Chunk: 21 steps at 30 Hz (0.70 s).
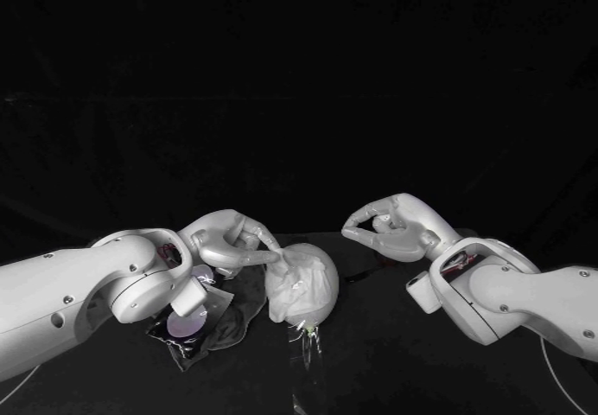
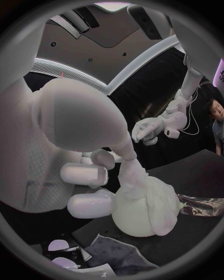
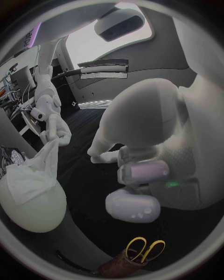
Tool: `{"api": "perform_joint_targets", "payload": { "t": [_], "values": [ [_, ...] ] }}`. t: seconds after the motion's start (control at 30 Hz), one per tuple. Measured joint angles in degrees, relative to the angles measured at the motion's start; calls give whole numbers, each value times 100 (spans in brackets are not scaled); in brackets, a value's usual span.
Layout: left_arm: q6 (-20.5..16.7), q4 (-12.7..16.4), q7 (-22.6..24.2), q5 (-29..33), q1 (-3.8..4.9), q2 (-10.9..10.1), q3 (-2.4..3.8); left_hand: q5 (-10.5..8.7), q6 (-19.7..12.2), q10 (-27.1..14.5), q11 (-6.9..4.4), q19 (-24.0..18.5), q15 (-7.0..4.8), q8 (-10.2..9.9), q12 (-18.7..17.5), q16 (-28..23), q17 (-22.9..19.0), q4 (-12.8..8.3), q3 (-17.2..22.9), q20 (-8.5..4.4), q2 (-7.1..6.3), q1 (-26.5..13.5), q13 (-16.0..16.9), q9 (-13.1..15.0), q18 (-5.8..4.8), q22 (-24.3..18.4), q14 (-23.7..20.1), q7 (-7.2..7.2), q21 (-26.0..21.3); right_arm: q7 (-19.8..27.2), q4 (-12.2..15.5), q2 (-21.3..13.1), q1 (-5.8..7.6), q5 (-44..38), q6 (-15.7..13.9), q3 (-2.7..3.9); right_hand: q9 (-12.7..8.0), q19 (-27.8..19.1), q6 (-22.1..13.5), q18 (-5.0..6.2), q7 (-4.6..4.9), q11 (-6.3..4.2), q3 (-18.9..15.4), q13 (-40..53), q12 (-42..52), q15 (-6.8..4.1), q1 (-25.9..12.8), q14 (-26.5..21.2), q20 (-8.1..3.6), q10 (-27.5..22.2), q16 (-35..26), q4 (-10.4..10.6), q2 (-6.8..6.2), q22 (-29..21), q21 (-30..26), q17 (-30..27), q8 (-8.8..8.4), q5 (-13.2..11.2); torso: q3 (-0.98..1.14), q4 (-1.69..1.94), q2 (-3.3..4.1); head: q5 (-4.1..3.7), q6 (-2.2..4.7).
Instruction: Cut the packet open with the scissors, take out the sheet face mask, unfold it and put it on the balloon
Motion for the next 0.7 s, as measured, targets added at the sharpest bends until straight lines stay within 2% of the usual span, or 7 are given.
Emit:
{"api": "perform_joint_targets", "payload": {
  "t": [0.23,0.4,0.43,0.47,0.5,0.57,0.7],
  "values": [
    [-15,147,-38,10,2,-113,0,-12,-1,17,17,8,1,18,0,20,0,-24,56,-8,-8,-53,13,0,0,1,-1,-1,1,17,143,-152,1,2,7,-25,0,0,0,0,0,0,-1,-4,11,0,7,0,0,0,2,1,7,2,0,4,0,-2,-8,12,-52,-28,51],
    [-36,67,-57,21,5,2,-1,-20,-2,44,1,49,2,18,0,20,0,-24,56,-8,-8,-53,24,0,0,3,-1,-1,23,-20,-149,-3,-7,77,129,-86,5,-92,-117,5,-17,0,73,-4,11,0,-16,0,-21,0,1,40,30,3,-272,4,1,-14,-12,23,-78,-26,36],
    [-41,55,-62,22,6,22,-1,-10,-2,44,1,49,10,18,0,20,0,-24,56,-8,-8,-53,24,0,0,3,-9,-2,24,-34,-218,41,-19,95,170,-95,391,-151,-358,22,59,50,98,-4,11,22,-17,1,1,1,1,36,30,3,-382,4,-19,-14,-14,25,-79,-24,32],
    [-46,46,-66,23,7,40,-2,0,-2,44,1,49,10,18,0,20,0,-24,56,-8,-8,-53,24,0,0,4,-9,-2,24,-51,-285,85,-33,110,218,-104,529,-191,-530,61,142,114,107,-3,11,69,-17,4,27,2,1,32,30,3,-444,4,-139,-12,-14,26,-79,-18,27],
    [-53,37,-72,23,8,56,-2,1,-2,44,0,49,10,18,0,20,0,-39,71,-8,-13,-59,24,0,0,4,-9,-2,24,-76,-360,137,-54,121,284,-114,552,-216,-661,84,221,163,79,-3,11,119,-19,4,52,-1,0,24,27,3,-497,4,-255,-5,-14,26,-79,-14,23],
    [-64,31,-80,23,12,67,-3,1,-3,44,1,49,10,18,-1,20,0,-39,71,-8,-15,-61,24,0,0,5,-9,-2,24,-120,-451,208,-81,123,391,-125,476,-267,-856,99,366,283,-20,-1,11,225,-137,0,103,-5,-1,34,-95,2,-562,4,-463,15,-14,26,-74,-5,6],
    [-85,4,-97,21,25,79,-4,1,-4,44,1,48,11,17,-1,20,0,-40,70,-8,-16,-61,24,0,0,5,-10,-3,23,-261,-723,491,-156,43,657,-136,323,-321,-1178,99,523,429,-134,-1,-18,350,-235,-1,189,-3,-2,50,-361,2,-651,3,-732,15,-12,23,-60,3,-40]
  ]
}}
